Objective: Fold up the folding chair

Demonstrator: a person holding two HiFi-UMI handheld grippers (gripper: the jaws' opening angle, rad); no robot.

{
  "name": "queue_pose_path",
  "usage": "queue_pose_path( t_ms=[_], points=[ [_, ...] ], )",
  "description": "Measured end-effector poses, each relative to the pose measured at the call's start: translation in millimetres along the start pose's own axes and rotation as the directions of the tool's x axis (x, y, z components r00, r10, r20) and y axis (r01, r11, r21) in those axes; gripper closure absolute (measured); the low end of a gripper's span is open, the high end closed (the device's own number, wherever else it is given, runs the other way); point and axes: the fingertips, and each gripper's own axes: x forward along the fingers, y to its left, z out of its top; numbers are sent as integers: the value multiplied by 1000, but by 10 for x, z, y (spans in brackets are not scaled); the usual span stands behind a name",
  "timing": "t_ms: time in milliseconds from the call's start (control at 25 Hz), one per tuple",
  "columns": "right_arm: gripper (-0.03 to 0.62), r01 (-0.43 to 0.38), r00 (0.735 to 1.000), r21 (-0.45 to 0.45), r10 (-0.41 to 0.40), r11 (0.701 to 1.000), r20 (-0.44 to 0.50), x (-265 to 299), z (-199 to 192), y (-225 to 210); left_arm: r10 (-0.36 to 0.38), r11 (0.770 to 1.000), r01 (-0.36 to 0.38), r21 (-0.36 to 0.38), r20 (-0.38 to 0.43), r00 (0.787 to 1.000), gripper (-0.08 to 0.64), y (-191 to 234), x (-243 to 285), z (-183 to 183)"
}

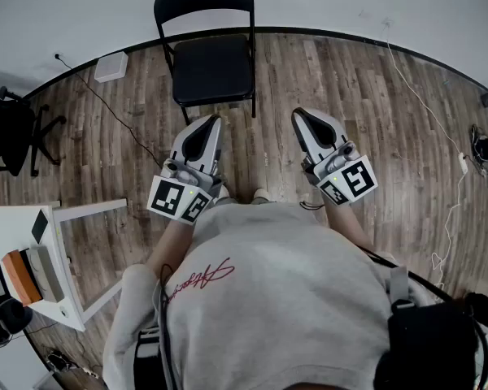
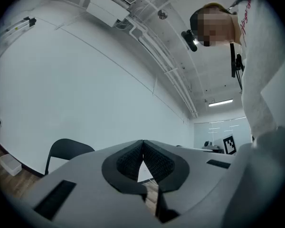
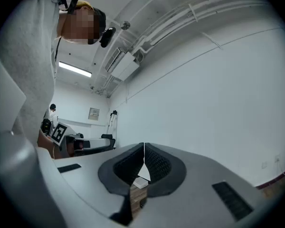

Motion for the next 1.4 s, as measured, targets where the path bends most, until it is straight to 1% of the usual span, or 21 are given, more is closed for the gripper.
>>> queue_pose_path(
  t_ms=[200,400,560,720,840,960,1040,1120,1280,1400],
  points=[
    [574,-2,1000,-9,2,1000,1,-29,14,34,9,1000,-9,-1,-2,1000,543,-11,-57,5],
    [574,-10,1000,-59,10,998,1,-69,50,67,24,1000,-24,-14,10,1000,543,-54,-84,7],
    [572,0,1000,-74,2,997,21,-113,106,15,33,999,-33,-9,8,999,543,-88,-78,-16],
    [572,17,996,-151,-5,988,85,-167,256,-36,53,999,-53,-5,8,999,543,-108,-23,-43],
    [572,5,996,-195,12,981,85,-240,291,-72,63,998,-63,1,15,998,543,-182,53,-67],
    [572,0,995,-226,22,974,95,-338,297,-133,81,996,-82,23,42,996,543,-238,82,-70],
    [572,15,995,-225,7,974,95,-364,277,-242,110,993,-112,29,51,993,543,-196,103,-60],
    [572,22,996,-197,-4,980,89,-369,240,-338,135,990,-136,21,45,990,543,-152,99,-61],
    [572,32,998,-186,-20,982,67,-293,141,-474,146,988,-146,46,8,989,543,-13,107,-120],
    [572,45,997,-169,-33,985,75,-90,127,-603,153,987,-153,40,13,988,543,191,246,-134]
  ],
)
